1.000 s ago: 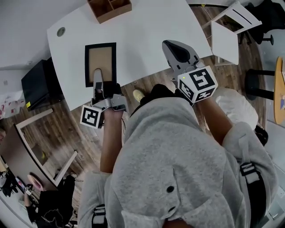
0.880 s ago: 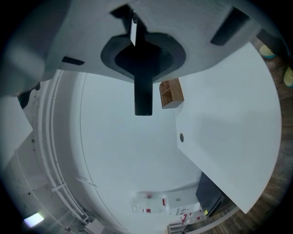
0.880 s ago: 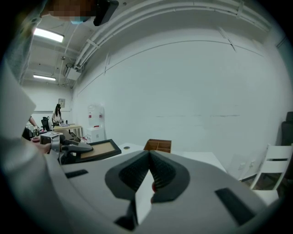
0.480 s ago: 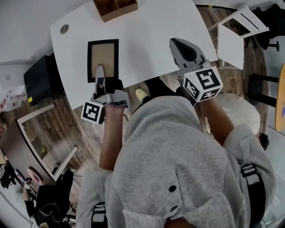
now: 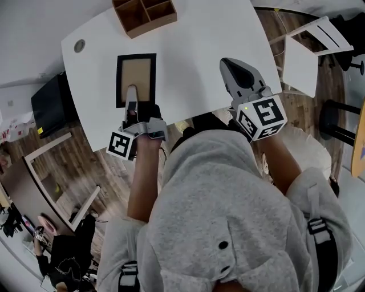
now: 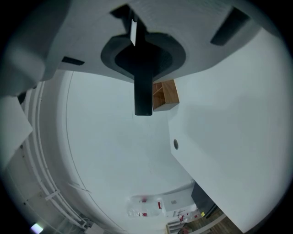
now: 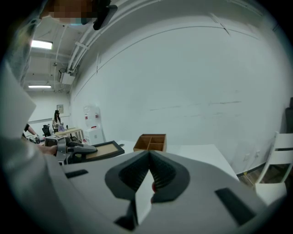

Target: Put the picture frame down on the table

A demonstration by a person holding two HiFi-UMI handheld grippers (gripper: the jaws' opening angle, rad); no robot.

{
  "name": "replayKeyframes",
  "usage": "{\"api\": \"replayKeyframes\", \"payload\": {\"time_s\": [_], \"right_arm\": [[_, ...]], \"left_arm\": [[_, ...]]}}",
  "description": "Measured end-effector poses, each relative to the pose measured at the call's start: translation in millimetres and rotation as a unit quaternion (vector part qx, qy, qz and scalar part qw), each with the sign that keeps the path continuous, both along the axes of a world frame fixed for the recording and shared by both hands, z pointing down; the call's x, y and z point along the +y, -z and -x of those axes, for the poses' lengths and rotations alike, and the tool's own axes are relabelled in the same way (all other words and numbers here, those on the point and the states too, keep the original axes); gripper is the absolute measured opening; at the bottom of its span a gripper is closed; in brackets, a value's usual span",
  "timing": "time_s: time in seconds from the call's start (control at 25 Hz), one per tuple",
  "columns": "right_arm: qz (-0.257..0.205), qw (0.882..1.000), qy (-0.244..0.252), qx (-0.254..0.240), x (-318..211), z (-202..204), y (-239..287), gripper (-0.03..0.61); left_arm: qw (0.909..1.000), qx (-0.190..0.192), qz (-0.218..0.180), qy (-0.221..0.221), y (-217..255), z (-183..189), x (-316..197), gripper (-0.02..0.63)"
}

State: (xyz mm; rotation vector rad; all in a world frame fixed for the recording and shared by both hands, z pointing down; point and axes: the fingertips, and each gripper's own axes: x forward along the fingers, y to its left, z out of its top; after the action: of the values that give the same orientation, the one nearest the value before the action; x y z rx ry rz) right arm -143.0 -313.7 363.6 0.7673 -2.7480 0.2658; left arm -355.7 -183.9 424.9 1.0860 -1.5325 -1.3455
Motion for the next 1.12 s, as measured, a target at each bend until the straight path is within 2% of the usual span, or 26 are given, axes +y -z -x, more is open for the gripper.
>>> {"api": "replayKeyframes", "payload": {"time_s": [0.4, 1.12], "right_arm": [[0.034, 0.999, 0.002, 0.029, -41.9, -6.7, -30.7, 0.026], [0.08, 0.995, -0.001, 0.06, -95.9, -0.3, -69.4, 0.026]], "left_arm": [[0.9983, 0.027, 0.046, 0.022, -41.9, 10.2, -43.5, 0.026], [0.9881, 0.094, 0.09, 0.082, -111.7, 34.5, -98.8, 0.026]]}}
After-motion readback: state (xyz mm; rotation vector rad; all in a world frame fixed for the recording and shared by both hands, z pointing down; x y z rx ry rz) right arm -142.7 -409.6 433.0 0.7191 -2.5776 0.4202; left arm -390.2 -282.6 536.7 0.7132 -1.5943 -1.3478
